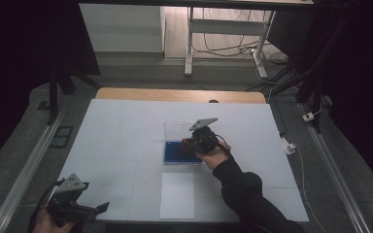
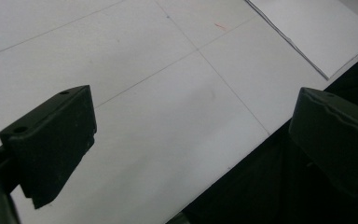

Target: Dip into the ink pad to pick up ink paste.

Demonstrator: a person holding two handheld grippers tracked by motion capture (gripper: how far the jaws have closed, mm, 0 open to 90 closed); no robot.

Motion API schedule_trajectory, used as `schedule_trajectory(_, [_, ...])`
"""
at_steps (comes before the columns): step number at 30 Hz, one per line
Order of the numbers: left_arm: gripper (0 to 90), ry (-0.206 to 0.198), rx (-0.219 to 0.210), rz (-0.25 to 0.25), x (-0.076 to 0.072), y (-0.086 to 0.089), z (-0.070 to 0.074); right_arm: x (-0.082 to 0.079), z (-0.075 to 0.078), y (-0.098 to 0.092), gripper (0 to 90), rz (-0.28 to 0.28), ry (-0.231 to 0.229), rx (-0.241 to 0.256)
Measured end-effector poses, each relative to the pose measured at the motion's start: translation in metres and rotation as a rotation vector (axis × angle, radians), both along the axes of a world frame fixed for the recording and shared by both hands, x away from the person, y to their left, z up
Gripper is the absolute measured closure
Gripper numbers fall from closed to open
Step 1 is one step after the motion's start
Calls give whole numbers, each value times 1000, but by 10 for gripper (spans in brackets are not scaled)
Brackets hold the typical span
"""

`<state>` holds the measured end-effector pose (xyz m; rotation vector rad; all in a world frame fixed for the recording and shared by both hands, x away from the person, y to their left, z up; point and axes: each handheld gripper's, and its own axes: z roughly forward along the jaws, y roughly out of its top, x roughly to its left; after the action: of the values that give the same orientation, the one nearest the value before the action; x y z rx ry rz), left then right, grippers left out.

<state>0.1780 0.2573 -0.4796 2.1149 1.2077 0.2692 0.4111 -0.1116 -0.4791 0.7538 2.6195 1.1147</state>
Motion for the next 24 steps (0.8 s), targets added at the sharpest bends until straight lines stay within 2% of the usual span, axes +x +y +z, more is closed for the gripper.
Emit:
schedule_trajectory(11, [12, -2, 1, -2, 0, 0, 0, -2, -17, 11, 809, 31, 25, -32])
schedule_trajectory(19, [13, -1, 2, 0, -1, 0, 0, -2, -18, 13, 813, 27, 30, -50])
schedule_trajectory(21, [13, 0, 1, 1, -1, 0, 0, -2, -18, 13, 814, 28, 24, -53])
schedule_trajectory(24, [13, 0, -1, 2, -1, 0, 0, -7, -18, 18, 814, 32, -15, -87])
